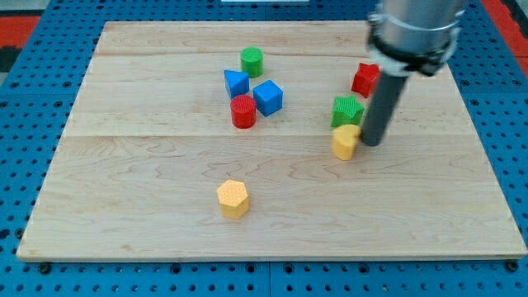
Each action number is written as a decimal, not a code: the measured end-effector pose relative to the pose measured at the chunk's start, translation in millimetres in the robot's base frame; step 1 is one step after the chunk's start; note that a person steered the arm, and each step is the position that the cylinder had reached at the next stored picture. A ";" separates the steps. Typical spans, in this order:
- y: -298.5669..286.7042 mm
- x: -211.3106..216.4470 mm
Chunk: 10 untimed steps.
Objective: Move the red circle into the green star
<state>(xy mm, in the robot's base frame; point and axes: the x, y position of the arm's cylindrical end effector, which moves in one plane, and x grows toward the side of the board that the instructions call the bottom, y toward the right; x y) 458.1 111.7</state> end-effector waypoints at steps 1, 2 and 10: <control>-66.6 9.5; -111.0 31.3; -27.5 -29.9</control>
<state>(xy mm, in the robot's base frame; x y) 428.2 84.3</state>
